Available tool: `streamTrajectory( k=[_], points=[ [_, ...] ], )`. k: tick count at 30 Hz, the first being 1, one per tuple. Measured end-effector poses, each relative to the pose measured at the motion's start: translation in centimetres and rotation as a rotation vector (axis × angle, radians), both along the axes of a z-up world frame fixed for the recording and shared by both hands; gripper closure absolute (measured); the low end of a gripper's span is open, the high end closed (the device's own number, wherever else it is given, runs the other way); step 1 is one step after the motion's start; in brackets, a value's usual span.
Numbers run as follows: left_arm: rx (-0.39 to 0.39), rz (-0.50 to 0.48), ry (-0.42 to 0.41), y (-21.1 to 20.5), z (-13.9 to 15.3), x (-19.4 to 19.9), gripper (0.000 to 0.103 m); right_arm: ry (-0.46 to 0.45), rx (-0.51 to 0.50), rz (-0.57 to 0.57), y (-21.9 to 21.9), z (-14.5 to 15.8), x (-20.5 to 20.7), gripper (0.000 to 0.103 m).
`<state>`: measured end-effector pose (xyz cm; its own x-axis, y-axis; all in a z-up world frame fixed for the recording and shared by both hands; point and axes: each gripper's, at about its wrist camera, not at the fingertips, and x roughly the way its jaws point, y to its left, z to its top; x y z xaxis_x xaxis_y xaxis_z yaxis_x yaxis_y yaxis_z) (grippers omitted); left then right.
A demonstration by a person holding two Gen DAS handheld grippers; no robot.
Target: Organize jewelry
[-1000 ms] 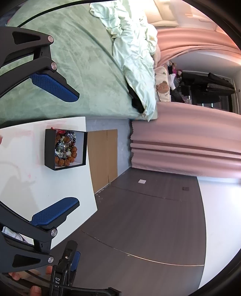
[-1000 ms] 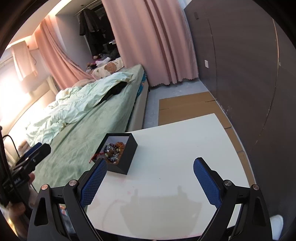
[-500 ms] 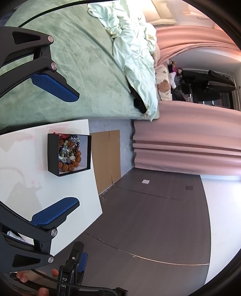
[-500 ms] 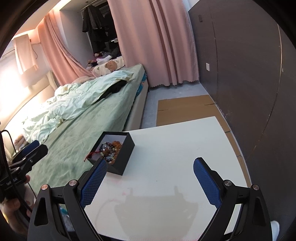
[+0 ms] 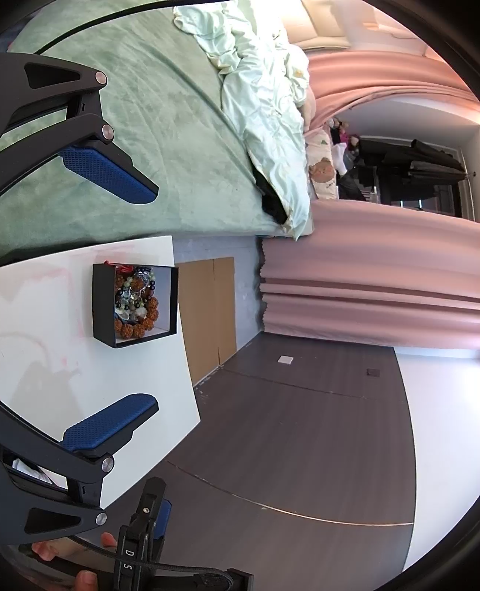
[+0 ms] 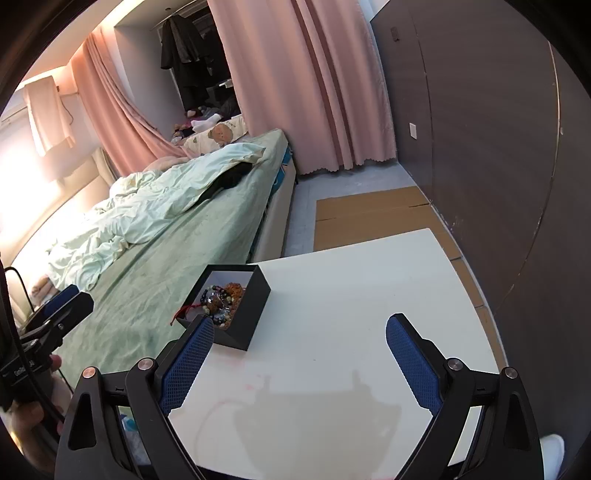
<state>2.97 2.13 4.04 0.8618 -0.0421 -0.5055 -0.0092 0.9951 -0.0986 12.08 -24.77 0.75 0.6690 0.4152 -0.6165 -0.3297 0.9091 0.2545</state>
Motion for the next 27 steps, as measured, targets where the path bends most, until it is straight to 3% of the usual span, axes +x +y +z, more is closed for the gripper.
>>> streamTrajectory(
  k=[27],
  points=[
    [0.026,-0.016,-0.011,-0.76,0.73,-0.22,0.000,-0.006,-0.003,-0.013,-0.35,0.60,0.16,0.008]
  ],
)
